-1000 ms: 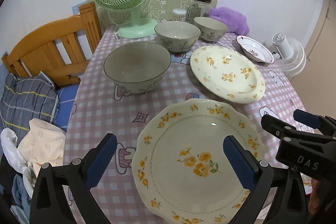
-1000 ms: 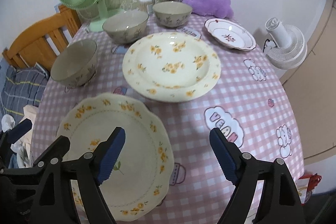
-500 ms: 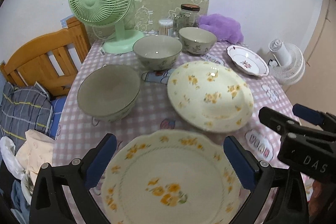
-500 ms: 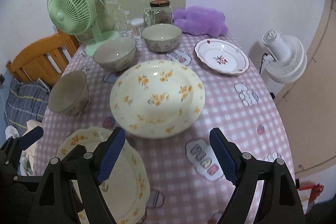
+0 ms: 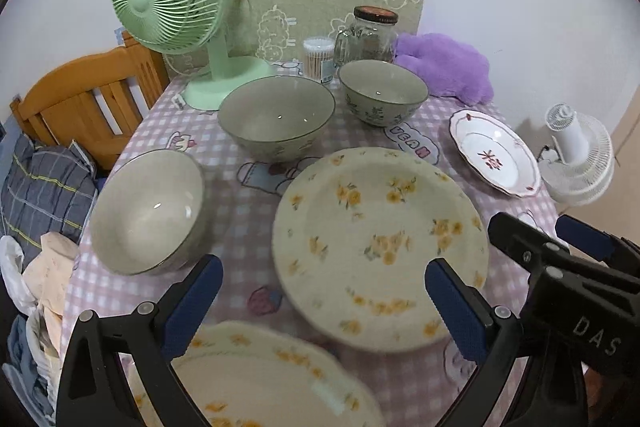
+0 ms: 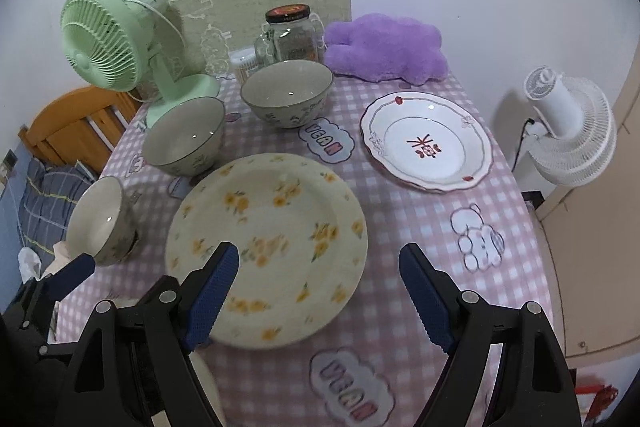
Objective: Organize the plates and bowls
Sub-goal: 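Open both grippers and move them to the beaded deep yellow-flower plate, then grasp the beaded deep plate rim with both grippers and lift it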
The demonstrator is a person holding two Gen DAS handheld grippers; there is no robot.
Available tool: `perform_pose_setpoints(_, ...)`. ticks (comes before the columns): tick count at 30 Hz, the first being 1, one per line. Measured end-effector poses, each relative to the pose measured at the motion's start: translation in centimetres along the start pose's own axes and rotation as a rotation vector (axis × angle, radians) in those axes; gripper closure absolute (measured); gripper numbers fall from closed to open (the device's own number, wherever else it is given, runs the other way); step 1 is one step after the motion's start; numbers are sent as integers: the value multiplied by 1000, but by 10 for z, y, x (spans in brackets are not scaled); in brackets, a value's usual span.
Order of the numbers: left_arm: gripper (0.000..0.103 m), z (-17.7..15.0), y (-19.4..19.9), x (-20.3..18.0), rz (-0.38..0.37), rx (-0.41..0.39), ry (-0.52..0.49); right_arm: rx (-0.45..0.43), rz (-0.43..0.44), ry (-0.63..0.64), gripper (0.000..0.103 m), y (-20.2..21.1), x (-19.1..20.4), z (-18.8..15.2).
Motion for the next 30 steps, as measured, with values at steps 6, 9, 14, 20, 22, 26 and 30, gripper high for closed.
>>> perform_pose_setpoints(6, 2, 15, -35, -3, 61, -8, 17, 25, 27, 6, 18, -40, -14, 14)
perform_pose_setpoints(9, 7, 18, -57, 2, 100, -7, 36, 34, 31, 11, 18, -60, -17, 18)
perform_pose_setpoints(14, 10, 14, -85, 6, 108, 30, 48, 76, 37, 1, 18, -90, -21, 14)
perform_pose_setpoints(20, 18, 7, -106, 4, 88, 81, 36, 118, 37, -6, 21, -119, -23, 7)
perform_pose_setpoints(22, 19, 7, -108, 4, 96, 85, 26, 125, 40, -1, 24, -124, -22, 7)
perform_pose_setpoints(26, 22, 7, -111, 3, 103, 91, 3, 138, 44, -3, 36, -132, -22, 5)
perform_pose_setpoints(30, 22, 5, -111, 3, 106, 93, -24, 164, 52, 1, 41, -137, -19, 1)
Point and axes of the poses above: each gripper's, at about its wrist camera, not at the fingertips, and y roughly against the way its jaws point, x to its left, z to its top, the point moved 9 cm from there along -y, roughly the way its jaws point, and after that the axes turned 9 degrees about y, right-handed, at the moved point
